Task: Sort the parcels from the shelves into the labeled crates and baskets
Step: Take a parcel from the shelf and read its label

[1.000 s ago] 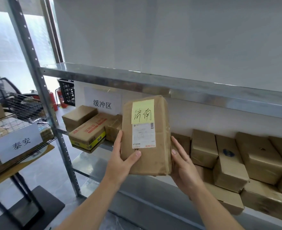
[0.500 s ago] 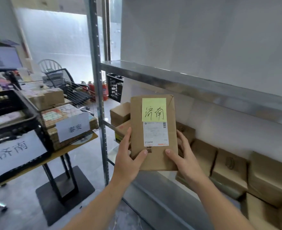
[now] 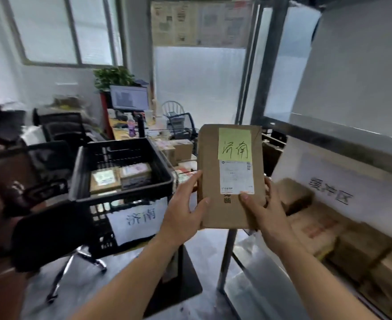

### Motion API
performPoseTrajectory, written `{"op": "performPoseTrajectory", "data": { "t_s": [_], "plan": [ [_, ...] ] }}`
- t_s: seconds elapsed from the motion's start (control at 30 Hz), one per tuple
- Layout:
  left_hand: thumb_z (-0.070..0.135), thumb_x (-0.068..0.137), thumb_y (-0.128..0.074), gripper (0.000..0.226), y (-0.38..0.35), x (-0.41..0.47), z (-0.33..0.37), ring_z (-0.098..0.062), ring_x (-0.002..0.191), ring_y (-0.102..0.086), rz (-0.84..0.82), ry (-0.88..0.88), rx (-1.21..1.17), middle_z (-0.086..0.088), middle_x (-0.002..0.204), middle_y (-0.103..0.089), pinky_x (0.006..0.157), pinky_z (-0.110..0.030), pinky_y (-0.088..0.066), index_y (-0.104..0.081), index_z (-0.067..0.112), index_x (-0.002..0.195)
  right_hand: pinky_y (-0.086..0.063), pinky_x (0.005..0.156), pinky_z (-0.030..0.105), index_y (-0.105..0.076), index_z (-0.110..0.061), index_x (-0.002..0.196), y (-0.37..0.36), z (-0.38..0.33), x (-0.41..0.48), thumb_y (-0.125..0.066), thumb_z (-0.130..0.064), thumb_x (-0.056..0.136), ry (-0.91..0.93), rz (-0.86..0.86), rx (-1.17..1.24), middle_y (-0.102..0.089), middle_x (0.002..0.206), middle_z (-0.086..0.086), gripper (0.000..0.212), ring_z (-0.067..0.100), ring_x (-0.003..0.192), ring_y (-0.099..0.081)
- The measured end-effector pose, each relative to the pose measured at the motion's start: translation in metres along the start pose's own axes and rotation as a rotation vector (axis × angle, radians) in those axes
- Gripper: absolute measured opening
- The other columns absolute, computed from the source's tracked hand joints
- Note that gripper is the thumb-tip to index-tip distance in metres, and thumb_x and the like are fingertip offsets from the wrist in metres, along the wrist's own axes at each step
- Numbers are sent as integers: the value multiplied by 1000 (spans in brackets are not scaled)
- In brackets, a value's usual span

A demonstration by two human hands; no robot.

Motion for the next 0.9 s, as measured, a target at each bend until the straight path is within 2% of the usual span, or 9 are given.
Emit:
{"op": "performPoseTrajectory", "data": {
  "t_s": [0.1,0.2,0.27,0.33,0.43,0.57,0.7,0.8,0.9],
  "plan": [
    [42,91,-52,52,61,18,-16,-5,131,-41,40,-61,238,16,137,-46,110,-34,-38,-46,30,142,-61,83,37,-33,-49,137,-51,0,34,-76,-38,83,-9,-33,39,-64,121,-7,69,18,105,-70],
    [50,91,-47,56,116,30,-37,-17,127,-44,76,-144,605,2,133,-56,106,-39,-37,-52,22,139,-62,75,37,-34,-44,142,-95,4,64,-73,-36,90,-22,-49,39,-65,118,-6,66,19,100,-71],
    [53,89,-42,61,149,36,-62,-22,126,-47,93,-93,752,-3,131,-59,105,-43,-40,-55,17,136,-61,66,38,-32,-44,144,-122,6,83,-73,-39,90,-42,-74,41,-67,118,-5,68,21,98,-72],
    [56,88,-39,65,179,40,-90,-23,129,-45,113,22,827,-3,134,-58,108,-45,-39,-56,16,136,-61,67,39,-32,-45,144,-149,7,103,-73,-40,90,-55,-114,55,-67,120,-3,68,24,101,-71],
    [46,93,-51,52,214,42,-136,-23,135,-37,145,234,839,-1,141,-52,112,-44,-32,-54,18,137,-63,79,53,-33,-48,141,-189,15,136,-77,-44,87,-96,-189,53,-66,123,0,70,27,102,-72],
    [35,94,-57,45,239,50,-177,-24,134,-36,209,376,798,0,140,-51,111,-43,-31,-54,19,136,-60,86,55,-34,-52,140,-243,21,181,-79,-62,74,-97,-288,-65,-66,121,-7,80,23,104,-71],
    [35,94,-59,45,262,71,-212,-27,130,-39,262,479,805,-3,139,-52,109,-42,-32,-56,17,135,-58,89,56,-32,-45,143,-289,33,234,-74,-59,79,-113,-338,-170,-64,113,-10,78,23,102,-67],
    [39,93,-60,52,273,87,-240,-27,135,-35,250,575,794,-4,145,-46,113,-44,-31,-51,19,141,-56,93,53,-29,-40,147,-324,56,262,-73,-52,85,-226,-402,-230,-61,117,-3,77,24,100,-63],
    [41,93,-60,57,280,107,-265,-29,141,-29,227,638,767,-8,151,-39,117,-43,-25,-47,21,145,-55,94,50,-28,-35,150,-350,94,274,-74,-44,89,-365,-492,-325,-59,107,-2,77,26,97,-64]
  ]
}}
Point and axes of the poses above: each hand's wrist, its own x-axis towards the middle knuckle, its own y-axis out of the back of the hand, z = x × y, the point moved 9 cm from there along x, towards the middle knuckle
